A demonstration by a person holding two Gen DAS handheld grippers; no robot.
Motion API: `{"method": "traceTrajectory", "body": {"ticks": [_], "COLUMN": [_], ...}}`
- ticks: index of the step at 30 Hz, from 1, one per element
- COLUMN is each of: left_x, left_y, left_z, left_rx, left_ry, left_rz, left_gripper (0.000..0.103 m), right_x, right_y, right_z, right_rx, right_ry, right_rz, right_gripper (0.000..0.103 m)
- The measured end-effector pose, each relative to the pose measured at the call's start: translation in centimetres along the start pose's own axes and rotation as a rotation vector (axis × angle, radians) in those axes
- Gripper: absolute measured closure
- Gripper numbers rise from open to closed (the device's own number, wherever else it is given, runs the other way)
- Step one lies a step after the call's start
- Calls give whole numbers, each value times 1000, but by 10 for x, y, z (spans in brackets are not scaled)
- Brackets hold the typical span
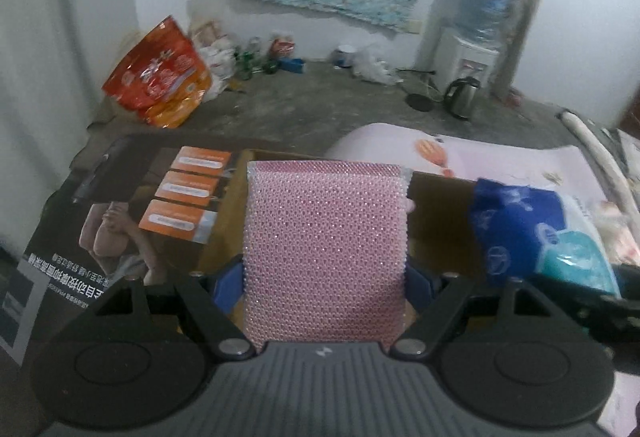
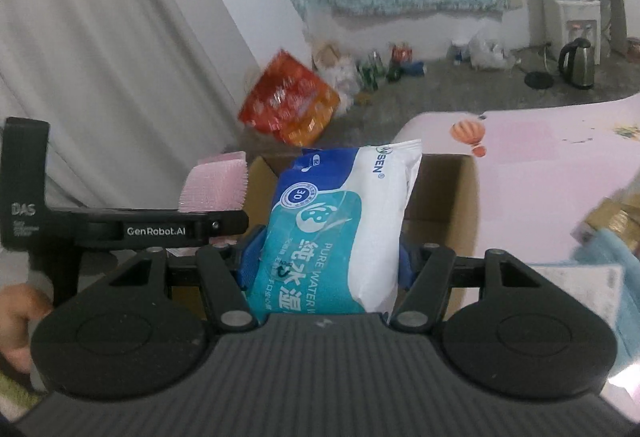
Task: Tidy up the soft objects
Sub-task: 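Carry the sponge in the left tool while the right tool carries the wipes over the box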
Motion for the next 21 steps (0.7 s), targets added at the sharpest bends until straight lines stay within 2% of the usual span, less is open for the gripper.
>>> {"method": "traceTrajectory", "body": {"ticks": [5,12,18,21], "left_x": [-8,-16,-20,-19], "left_y": [6,10,15,14], "left_z": [22,56,76,86], "left_rx": [-6,-59,-68,-63], "left_ry": [25,71,99,125], "left_rz": [-6,-1,-19,-18], "left_gripper": [22,21,19,16], "right_x": [-19,-30,-32,-35], "right_y": [14,-2,-28,-34], "right_z": [58,120,136,144], "right_rx": [30,28,-7,-5], "right_ry": [75,119,88,92], "right_rz": [37,109,167,171], "right_gripper": [41,41,39,34]}}
Point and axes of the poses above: each gripper's, at about its wrist camera, not at the fingertips, and z roughly the way its jaws point, y to its left, x to its underside, the point moved 4 cm from there along z, roughly the way its jaws point, and after that the axes turned 8 degrees about y, right-handed, at the moved point
